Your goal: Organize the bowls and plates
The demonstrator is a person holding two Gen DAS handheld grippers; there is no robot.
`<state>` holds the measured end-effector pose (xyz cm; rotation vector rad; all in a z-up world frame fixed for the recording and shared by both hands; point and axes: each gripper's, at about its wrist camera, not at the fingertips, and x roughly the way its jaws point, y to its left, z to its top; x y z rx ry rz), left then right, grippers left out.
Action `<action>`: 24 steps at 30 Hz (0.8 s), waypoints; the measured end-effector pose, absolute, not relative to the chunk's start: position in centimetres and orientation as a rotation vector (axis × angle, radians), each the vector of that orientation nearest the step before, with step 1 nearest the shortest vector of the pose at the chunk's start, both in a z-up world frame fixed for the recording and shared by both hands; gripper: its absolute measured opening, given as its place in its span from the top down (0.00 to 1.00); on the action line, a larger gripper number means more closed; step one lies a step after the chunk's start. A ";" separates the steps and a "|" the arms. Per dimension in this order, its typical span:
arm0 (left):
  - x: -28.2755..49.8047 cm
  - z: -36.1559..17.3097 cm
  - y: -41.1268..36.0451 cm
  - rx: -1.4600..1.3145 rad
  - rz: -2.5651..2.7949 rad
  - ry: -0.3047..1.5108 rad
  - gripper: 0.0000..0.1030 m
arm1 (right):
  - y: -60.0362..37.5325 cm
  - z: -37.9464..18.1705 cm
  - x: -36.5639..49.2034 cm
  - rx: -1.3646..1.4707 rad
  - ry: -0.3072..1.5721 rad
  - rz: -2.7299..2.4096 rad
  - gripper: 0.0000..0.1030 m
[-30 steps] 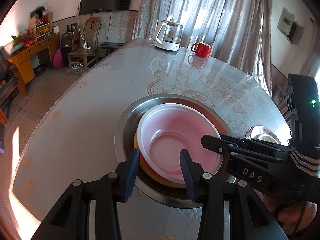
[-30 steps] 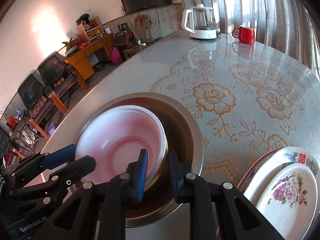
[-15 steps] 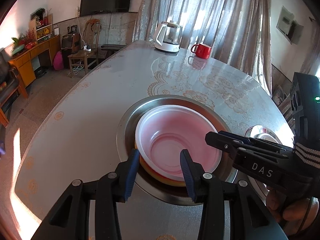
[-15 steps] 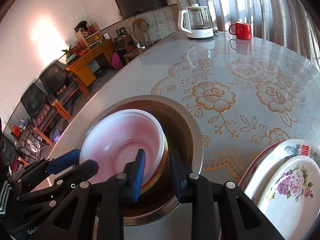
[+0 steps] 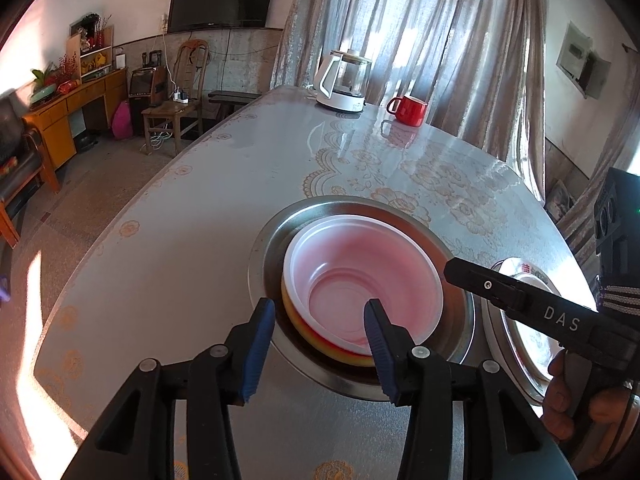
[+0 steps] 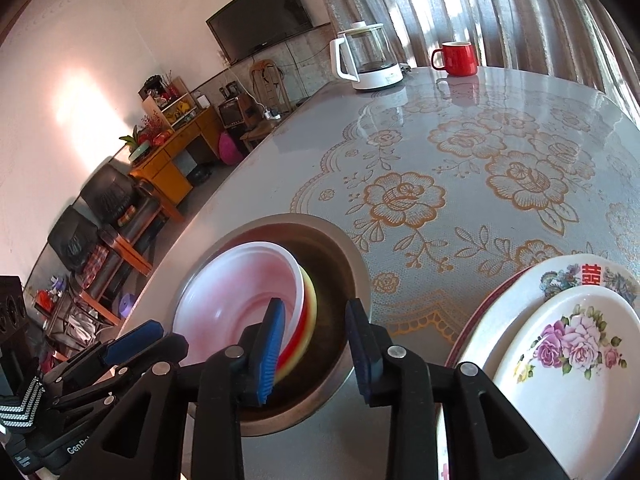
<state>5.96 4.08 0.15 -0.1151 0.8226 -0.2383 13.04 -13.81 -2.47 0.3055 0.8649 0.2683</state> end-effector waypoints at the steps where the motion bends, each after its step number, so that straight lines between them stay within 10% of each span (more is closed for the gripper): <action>1: 5.9 0.2 4.2 -0.117 -0.237 0.822 0.54 | -13.9 -2.5 12.9 0.307 0.864 0.267 0.70; 24: 5.6 -0.8 9.3 -0.248 -0.153 0.854 0.54 | -15.1 -3.9 12.0 0.334 0.919 0.243 0.70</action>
